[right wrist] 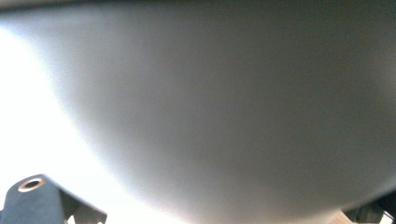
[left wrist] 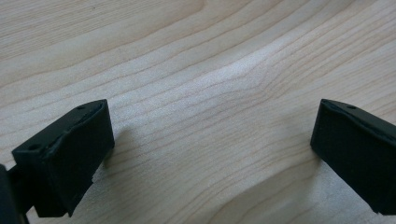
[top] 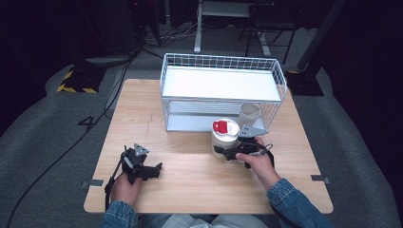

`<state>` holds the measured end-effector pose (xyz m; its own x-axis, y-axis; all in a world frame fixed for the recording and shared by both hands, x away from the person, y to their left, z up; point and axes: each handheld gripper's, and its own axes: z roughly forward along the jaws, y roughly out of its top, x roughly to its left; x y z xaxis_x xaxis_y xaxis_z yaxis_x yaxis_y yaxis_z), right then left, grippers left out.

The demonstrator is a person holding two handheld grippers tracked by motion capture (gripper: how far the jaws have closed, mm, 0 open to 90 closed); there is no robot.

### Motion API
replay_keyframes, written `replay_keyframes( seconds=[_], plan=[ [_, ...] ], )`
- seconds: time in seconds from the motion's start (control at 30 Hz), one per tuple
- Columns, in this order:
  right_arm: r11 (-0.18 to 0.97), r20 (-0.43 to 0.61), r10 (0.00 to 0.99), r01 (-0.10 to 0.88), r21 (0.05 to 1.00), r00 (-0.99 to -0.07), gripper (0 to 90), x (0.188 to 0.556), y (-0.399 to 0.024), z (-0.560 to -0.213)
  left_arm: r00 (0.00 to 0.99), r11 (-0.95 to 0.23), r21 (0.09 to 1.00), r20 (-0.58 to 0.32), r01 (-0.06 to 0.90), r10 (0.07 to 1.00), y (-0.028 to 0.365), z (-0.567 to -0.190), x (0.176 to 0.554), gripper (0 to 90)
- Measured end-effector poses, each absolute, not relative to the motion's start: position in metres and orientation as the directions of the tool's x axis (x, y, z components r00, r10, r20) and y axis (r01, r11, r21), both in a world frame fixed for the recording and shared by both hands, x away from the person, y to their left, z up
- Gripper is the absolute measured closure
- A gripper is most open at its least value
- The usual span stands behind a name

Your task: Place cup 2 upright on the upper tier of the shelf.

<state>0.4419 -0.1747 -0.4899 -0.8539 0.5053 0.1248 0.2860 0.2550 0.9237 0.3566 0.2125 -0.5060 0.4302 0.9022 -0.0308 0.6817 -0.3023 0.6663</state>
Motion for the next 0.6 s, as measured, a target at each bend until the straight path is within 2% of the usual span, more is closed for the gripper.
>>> replay_keyframes(
  seconds=[0.6],
  plan=[
    [0.241,0.148,0.517,0.31,0.92,-0.843,12.4,0.437,-0.179,-0.477,0.43,-0.303,0.666,-0.03,0.681,0.902,0.213,-0.506,0.357,0.0]
  ],
)
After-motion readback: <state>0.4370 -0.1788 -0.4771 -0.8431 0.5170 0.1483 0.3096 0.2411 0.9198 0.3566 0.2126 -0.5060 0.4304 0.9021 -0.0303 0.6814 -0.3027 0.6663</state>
